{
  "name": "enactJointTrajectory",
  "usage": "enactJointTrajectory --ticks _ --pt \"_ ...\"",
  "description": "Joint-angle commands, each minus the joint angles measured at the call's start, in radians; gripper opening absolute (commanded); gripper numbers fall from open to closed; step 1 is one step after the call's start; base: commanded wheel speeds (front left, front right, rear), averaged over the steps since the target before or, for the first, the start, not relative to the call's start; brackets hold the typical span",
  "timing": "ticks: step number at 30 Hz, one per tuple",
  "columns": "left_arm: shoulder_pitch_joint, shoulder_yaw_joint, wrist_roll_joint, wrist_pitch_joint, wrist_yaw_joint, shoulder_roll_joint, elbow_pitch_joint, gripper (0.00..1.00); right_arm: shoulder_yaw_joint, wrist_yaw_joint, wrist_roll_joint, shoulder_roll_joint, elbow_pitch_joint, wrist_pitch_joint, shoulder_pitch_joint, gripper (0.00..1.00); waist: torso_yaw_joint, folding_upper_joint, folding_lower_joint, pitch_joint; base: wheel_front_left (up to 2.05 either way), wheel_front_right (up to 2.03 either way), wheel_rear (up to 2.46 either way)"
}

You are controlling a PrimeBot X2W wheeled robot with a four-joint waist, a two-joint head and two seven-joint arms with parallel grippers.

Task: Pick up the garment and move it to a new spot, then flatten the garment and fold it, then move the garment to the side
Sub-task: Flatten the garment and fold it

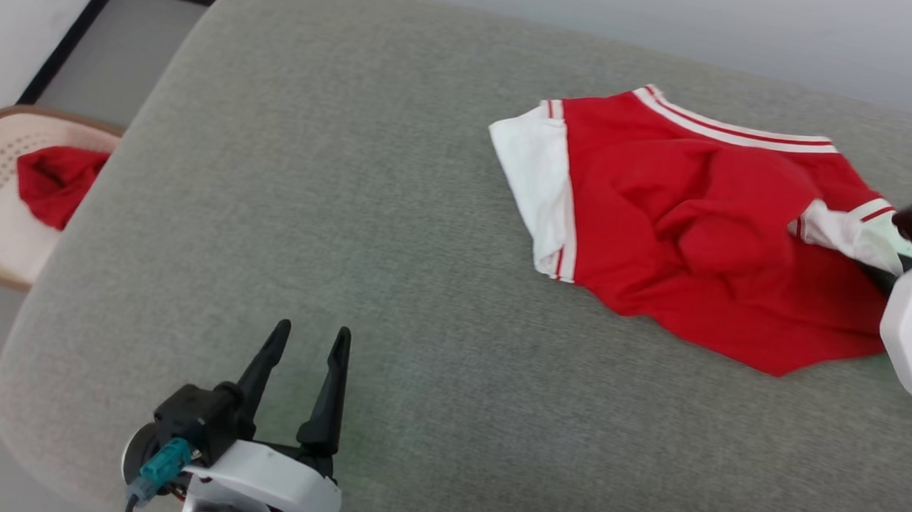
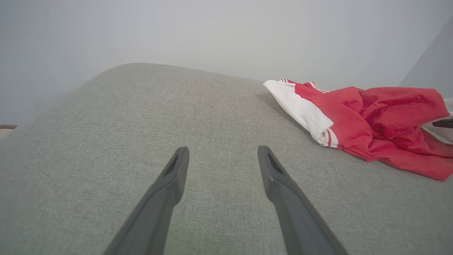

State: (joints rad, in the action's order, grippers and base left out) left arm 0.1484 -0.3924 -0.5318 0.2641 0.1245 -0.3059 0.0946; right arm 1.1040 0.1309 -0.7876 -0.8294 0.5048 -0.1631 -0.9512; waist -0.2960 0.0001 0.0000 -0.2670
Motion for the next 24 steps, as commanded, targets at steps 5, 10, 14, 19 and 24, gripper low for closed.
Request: enactJointTrajectory --ticks 5,10,14,19,24 --pt "-0.015 0.005 0.007 -0.005 0.007 -0.017 -0.009 1.00 -0.024 0.000 0.044 -0.042 -0.031 0.092 0.049 0.00 0.063 -0.0001 0.0000 0.018 0.00 0.00 0.00" --pt "-0.016 0.003 0.009 -0.014 0.011 -0.028 -0.024 1.00 -0.069 0.000 0.090 -0.084 -0.043 0.126 0.086 0.00 0.095 -0.0001 0.0000 0.019 0.00 0.00 0.00" --pt "-0.011 0.002 0.007 -0.019 0.015 -0.031 -0.030 1.00 -0.112 0.000 0.103 -0.116 -0.054 0.127 0.123 0.00 0.108 -0.0001 0.0000 0.018 0.00 0.00 0.00" --pt "-0.009 -0.002 0.005 -0.019 0.018 -0.032 -0.035 1.00 -0.174 -0.001 0.170 -0.172 -0.054 0.115 0.172 0.00 0.111 -0.0001 0.0000 0.013 0.00 0.00 0.00" --pt "-0.011 -0.005 -0.001 -0.018 0.016 -0.030 -0.031 1.00 -0.195 -0.001 0.198 -0.193 -0.029 0.077 0.259 0.00 0.107 -0.0001 0.0000 0.008 0.00 0.00 0.00"
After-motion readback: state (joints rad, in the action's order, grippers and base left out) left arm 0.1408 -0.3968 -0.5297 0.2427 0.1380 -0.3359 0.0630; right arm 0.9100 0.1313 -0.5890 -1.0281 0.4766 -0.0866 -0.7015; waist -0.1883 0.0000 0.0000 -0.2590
